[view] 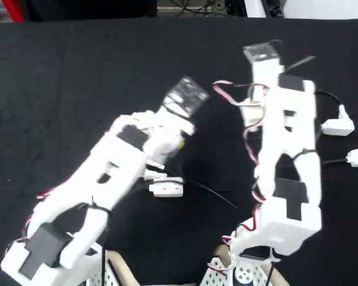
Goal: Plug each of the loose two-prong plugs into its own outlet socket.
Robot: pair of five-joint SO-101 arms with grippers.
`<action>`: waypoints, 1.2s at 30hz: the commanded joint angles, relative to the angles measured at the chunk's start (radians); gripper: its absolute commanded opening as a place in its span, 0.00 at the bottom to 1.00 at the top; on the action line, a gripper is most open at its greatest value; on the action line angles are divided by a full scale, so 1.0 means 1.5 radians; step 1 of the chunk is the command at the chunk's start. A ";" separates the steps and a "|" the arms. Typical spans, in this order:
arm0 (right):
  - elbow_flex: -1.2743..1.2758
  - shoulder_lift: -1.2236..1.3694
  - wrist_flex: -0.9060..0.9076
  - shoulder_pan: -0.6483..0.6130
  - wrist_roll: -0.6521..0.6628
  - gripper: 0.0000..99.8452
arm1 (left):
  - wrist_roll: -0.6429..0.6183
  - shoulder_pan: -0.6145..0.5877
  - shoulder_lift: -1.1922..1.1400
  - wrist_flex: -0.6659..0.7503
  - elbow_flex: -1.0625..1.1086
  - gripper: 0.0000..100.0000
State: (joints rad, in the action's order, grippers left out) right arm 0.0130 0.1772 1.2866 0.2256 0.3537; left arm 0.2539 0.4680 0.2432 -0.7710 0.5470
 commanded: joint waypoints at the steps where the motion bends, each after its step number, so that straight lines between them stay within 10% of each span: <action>1: -0.047 -0.010 0.016 0.026 0.003 0.01 | -0.006 0.068 -0.045 0.102 0.003 0.04; 11: -0.044 -0.010 0.013 0.020 0.003 0.01 | -0.060 0.047 -0.310 0.189 -0.100 0.14; 36: -0.032 -0.009 0.016 -0.003 0.004 0.01 | 0.009 -0.021 -0.215 0.103 -0.100 0.22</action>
State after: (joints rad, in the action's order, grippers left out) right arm -0.0008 0.1772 1.3034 0.2332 0.3537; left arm 0.2401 0.4726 -0.1389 -0.6068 0.4289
